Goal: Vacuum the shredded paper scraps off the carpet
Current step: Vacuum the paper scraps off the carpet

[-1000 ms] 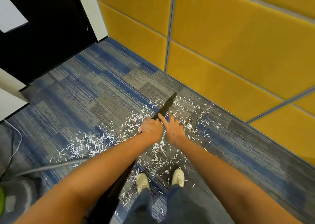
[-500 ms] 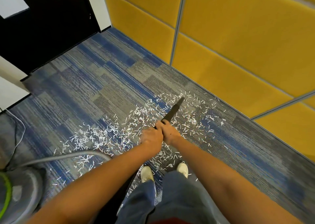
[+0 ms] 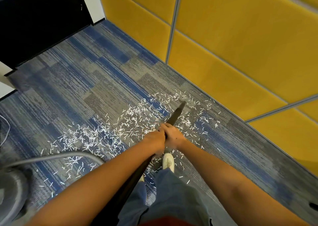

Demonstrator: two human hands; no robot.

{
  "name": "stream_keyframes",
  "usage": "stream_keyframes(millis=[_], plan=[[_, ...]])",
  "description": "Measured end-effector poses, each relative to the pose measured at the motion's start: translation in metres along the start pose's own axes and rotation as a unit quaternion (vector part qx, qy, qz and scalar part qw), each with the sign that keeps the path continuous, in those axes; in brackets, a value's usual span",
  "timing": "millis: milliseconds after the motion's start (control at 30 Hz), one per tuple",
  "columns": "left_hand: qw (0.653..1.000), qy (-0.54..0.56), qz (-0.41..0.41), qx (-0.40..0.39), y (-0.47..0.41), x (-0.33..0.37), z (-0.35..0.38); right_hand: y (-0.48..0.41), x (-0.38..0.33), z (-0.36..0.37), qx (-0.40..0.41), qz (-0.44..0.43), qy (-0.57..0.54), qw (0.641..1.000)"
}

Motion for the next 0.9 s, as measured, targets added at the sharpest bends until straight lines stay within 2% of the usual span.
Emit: stream_keyframes(millis=[67, 167, 467, 733, 900], plan=[[0.999, 0.024, 0.005, -0.041, 0.001, -0.003, -0.007, 0.001, 0.004, -0.004, 0.023, -0.01, -0.019, 0.999], [0.997, 0.055, 0.001, -0.052, 0.005, -0.002, -0.015, 0.0, 0.004, -0.013, 0.056, -0.012, -0.012, 0.998], [0.999, -0.027, -0.007, -0.025, -0.001, 0.052, -0.047, 0.013, 0.022, -0.065, 0.067, -0.067, -0.022, 0.995], [0.999, 0.021, -0.004, -0.032, -0.026, 0.073, -0.052, 0.009, 0.06, -0.079, 0.001, 0.007, -0.024, 1.0], [0.999, 0.008, 0.005, -0.044, -0.03, 0.087, -0.048, 0.021, 0.071, -0.081, 0.017, 0.006, -0.035, 0.999]])
Point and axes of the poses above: each hand's wrist, its own y-axis away from the middle knuckle, its own z-axis out of the palm, x = y × z, the point moved 5 cm from there along -y, towards the middle knuckle, and after that the axes turned 9 degrees about -y, right-handed, at the moved point
